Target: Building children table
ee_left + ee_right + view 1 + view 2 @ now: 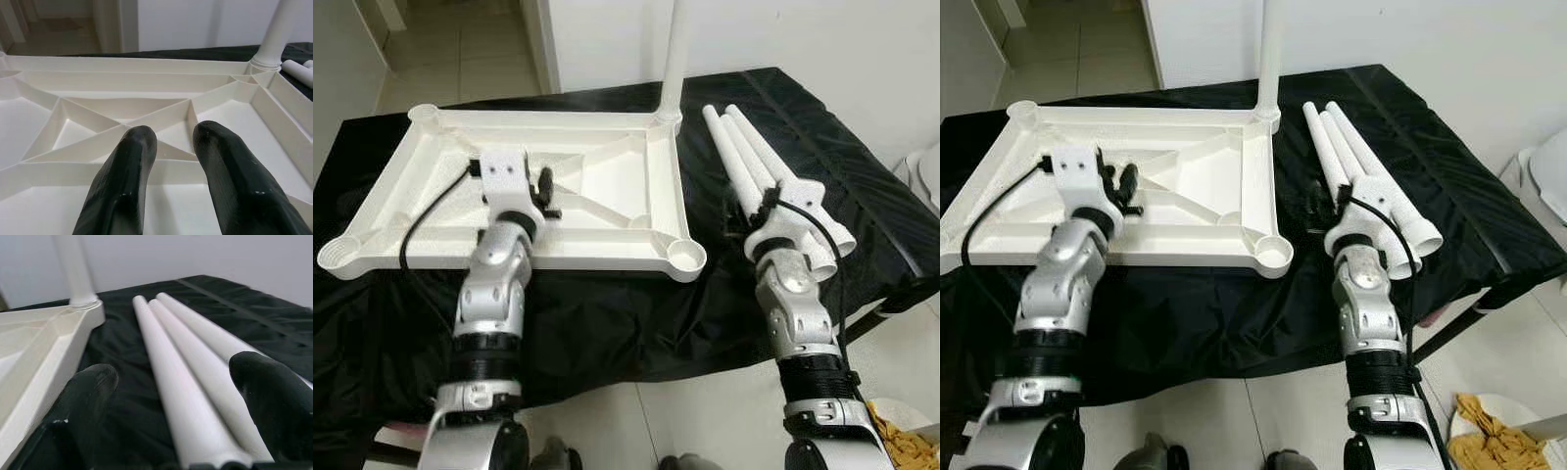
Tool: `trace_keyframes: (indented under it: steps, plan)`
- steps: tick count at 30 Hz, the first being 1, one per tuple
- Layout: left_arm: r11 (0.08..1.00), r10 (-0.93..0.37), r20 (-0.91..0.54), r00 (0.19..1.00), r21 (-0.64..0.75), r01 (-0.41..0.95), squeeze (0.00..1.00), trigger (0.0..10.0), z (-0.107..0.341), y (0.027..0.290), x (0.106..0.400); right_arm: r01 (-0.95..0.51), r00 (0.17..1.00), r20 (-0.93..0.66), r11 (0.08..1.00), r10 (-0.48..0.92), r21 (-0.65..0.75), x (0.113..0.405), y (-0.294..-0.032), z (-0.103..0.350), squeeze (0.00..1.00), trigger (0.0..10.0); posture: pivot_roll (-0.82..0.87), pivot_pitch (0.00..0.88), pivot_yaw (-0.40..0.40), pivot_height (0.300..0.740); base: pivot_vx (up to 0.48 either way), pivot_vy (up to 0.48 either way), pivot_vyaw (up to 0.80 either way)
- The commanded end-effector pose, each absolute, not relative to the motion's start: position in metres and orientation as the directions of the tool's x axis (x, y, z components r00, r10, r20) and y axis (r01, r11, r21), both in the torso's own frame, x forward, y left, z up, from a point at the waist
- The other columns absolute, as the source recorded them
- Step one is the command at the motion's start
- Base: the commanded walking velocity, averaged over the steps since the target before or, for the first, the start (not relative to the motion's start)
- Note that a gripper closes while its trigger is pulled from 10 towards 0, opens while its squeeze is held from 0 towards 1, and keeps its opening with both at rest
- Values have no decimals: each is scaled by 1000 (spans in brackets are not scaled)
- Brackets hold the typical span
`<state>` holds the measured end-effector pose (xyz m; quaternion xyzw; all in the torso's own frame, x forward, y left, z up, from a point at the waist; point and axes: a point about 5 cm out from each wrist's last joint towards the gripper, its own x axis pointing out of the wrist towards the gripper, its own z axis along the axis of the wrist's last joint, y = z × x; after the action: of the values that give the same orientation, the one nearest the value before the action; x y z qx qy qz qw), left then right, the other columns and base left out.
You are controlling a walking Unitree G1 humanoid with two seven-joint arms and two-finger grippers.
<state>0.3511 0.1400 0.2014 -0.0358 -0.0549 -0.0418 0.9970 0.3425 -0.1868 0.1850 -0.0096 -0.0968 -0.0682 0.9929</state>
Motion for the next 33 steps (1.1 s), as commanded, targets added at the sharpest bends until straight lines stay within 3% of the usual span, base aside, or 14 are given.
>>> trace_keyframes:
  steps: [1, 7, 11, 18, 33]
  plan:
    - [984, -161, 128, 979, -53, 169, 0, 10000, 203, 135, 347, 161, 969, 195, 987, -152, -27, 344, -188, 187, 0, 10000, -106, 34, 39, 740, 0, 0, 0]
    - [974, -215, 165, 962, -33, 224, 0, 10000, 203, 125, 341, 165, 968, 201, 984, -150, -61, 348, -191, 191, 0, 10000, -106, 18, 27, 740, 0, 0, 0]
    - [914, -406, 164, 899, 83, 397, 0, 10000, 204, 103, 323, 258, 961, 126, 962, -246, -85, 354, -198, 190, 0, 10000, -98, 16, 17, 740, 0, 0, 0]
    - [858, -510, 120, 852, 147, 493, 0, 10000, 202, 87, 310, 309, 951, 29, 949, -308, -54, 361, -205, 192, 0, 10000, -96, 4, 17, 740, 0, 0, 0]
    - [798, -596, 126, 793, 203, 568, 0, 10000, 214, 75, 295, 208, 946, -260, 978, -192, 35, 367, -184, 179, 0, 10000, -89, 6, 11, 740, 0, 0, 0]
